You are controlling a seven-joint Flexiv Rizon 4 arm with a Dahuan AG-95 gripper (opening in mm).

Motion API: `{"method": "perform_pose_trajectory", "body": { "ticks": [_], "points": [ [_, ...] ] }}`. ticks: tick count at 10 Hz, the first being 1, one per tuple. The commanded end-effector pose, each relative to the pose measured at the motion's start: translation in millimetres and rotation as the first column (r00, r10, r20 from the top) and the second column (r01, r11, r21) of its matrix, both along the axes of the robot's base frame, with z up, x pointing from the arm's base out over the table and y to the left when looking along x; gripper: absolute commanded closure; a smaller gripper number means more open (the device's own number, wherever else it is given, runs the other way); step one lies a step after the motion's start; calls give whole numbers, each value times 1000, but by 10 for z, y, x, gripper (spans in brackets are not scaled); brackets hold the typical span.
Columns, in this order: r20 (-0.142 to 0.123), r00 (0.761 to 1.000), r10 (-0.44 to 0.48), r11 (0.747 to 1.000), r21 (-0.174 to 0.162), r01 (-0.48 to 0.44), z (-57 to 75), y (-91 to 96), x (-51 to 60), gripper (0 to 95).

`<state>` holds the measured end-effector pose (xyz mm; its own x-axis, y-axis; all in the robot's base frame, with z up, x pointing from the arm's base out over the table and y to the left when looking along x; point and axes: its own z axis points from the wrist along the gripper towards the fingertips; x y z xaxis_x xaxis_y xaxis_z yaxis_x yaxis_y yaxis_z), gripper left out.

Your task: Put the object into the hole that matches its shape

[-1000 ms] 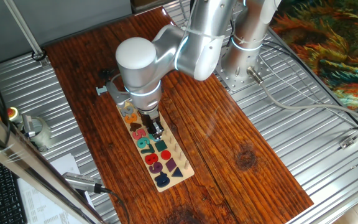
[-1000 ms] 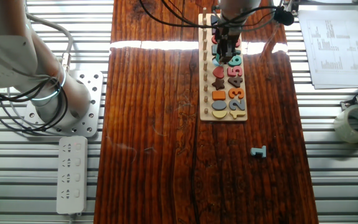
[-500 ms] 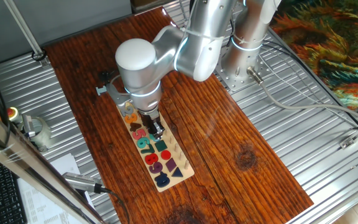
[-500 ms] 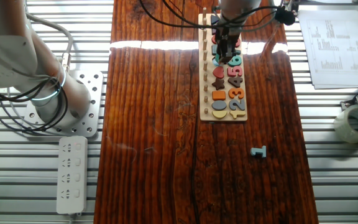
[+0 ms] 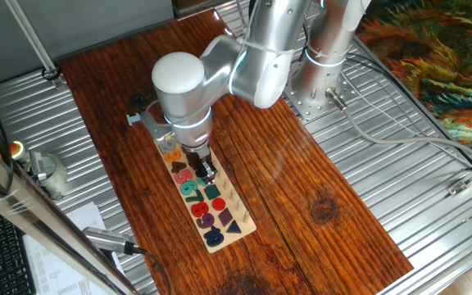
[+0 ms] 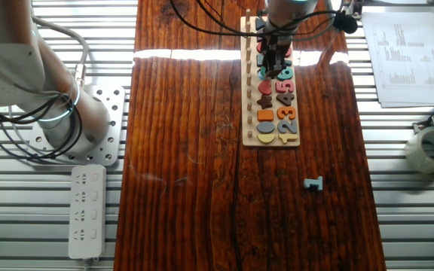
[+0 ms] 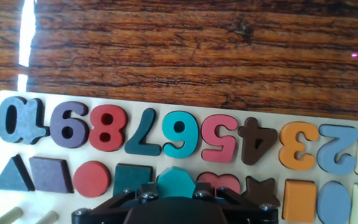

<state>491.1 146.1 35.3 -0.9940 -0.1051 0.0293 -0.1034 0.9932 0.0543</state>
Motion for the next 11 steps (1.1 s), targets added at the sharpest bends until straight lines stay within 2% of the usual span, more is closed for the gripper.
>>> {"method": "perform_pose_trajectory", "body": {
  "ticks": [1, 11],
  "points": [
    [-10, 1000, 12, 1000, 11, -12, 7, 1, -15, 950],
    [-14, 1000, 18, 1000, 16, -17, -66, 15, -54, 950]
  ]
}}
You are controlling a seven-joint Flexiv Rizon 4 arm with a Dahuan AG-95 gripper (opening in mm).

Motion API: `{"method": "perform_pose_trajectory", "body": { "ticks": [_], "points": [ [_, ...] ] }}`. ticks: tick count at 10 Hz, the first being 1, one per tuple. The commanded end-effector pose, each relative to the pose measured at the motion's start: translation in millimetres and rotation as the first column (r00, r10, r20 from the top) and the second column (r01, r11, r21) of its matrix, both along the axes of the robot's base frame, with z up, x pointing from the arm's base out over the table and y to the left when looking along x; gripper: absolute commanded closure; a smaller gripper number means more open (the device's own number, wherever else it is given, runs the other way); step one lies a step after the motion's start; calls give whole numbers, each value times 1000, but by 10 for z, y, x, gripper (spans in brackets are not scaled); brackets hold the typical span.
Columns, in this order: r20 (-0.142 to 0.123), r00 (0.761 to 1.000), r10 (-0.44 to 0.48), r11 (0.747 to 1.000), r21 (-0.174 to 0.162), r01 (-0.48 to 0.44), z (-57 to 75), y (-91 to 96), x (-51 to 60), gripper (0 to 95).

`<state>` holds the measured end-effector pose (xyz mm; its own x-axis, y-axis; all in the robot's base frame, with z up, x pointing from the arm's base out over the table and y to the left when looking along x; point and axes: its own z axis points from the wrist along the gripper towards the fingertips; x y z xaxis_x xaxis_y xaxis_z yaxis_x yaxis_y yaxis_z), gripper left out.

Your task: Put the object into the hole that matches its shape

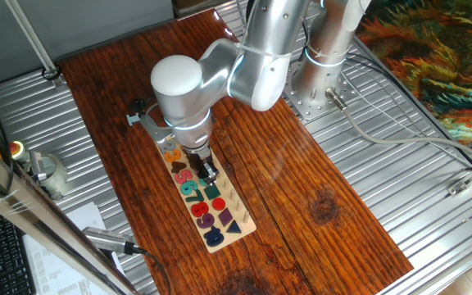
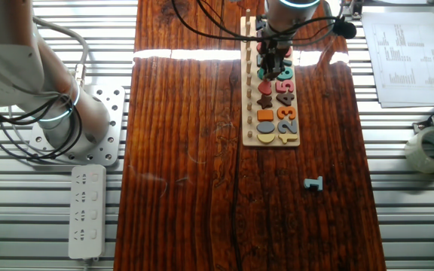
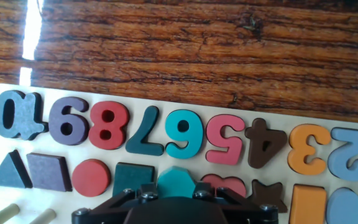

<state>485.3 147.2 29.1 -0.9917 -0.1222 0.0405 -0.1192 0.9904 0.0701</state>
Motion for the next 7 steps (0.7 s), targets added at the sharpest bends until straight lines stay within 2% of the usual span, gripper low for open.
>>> {"method": "perform_pose_trajectory", "body": {
  "ticks": [1, 7],
  "points": [
    [-1, 1000, 3, 1000, 1, -3, -11, 7, 0, 950],
    [4, 1000, 2, 1000, -3, -2, -43, 12, -31, 950]
  ]
}}
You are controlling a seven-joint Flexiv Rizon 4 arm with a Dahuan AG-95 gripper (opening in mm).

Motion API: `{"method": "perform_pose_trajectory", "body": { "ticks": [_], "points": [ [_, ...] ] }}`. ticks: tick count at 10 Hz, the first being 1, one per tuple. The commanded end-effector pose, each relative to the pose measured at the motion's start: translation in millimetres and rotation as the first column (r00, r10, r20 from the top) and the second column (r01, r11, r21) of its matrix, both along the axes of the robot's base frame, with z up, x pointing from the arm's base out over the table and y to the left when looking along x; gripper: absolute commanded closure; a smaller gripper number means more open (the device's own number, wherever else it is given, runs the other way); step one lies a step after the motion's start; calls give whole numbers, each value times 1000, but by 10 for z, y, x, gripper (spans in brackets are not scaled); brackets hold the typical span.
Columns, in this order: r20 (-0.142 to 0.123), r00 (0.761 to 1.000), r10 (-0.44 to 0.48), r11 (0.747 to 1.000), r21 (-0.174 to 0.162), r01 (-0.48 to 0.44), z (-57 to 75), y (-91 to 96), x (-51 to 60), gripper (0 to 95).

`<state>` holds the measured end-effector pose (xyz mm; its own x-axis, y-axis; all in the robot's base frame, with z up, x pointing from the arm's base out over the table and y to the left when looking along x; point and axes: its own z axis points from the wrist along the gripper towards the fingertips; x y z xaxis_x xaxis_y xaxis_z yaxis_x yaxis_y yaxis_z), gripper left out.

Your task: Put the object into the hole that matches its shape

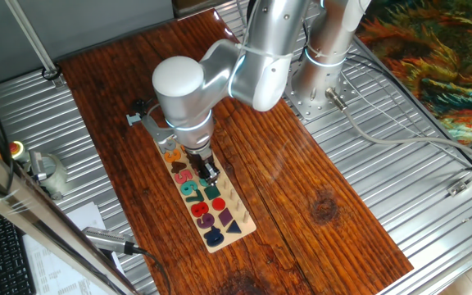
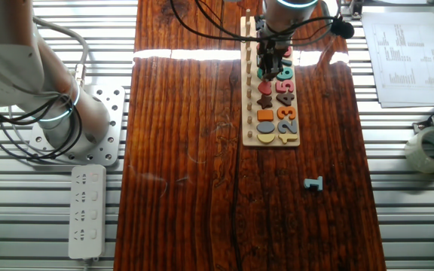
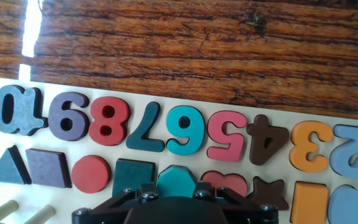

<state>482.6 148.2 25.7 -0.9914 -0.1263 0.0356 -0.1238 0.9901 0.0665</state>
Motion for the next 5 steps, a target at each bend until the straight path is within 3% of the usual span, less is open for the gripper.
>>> {"method": "perform_pose_trajectory", "body": {
  "ticks": [1, 5],
  "points": [
    [1, 1000, -3, 1000, 1, 3, -7, 2, 1, 950],
    [0, 1000, -14, 1000, -1, 14, -15, 4, 13, 950]
  ]
}}
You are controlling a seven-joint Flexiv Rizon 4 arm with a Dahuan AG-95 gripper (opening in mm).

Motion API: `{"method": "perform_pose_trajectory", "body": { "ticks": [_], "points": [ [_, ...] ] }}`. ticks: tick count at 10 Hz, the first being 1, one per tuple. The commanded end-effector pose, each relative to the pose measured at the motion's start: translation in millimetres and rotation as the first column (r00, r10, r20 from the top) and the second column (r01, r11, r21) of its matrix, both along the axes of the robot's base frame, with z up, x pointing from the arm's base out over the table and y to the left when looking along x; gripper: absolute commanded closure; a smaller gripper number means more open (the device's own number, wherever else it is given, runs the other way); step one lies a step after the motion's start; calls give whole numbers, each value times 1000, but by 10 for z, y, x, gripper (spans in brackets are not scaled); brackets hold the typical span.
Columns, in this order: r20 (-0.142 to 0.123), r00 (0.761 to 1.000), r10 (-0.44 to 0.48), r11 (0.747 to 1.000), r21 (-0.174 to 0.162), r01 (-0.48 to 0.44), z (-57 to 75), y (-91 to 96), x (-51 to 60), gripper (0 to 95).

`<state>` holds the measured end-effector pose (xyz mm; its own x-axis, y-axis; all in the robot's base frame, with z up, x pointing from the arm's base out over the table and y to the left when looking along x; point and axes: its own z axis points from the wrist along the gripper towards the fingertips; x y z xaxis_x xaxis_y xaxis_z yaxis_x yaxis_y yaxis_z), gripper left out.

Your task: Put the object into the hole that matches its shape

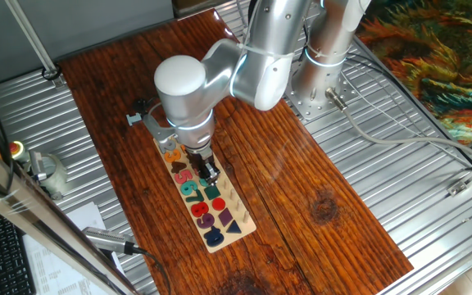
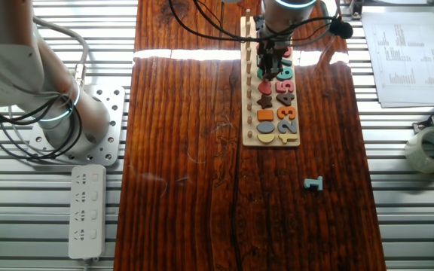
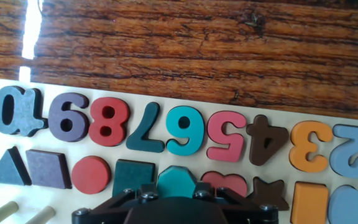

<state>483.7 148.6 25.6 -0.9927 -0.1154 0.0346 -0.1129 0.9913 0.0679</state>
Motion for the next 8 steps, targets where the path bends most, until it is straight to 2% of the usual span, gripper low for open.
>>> {"method": "perform_pose_trajectory", "body": {
  "ticks": [1, 3, 4, 8],
  "points": [
    [-2, 1000, -8, 1000, -2, 8, -13, 0, 4, 950],
    [-9, 1000, -3, 1000, -5, 3, -12, 0, 6, 950],
    [-8, 1000, 9, 1000, -5, -9, -12, 0, 8, 760],
    [-8, 1000, 12, 1000, -4, -12, -7, 0, 17, 760]
  ]
}}
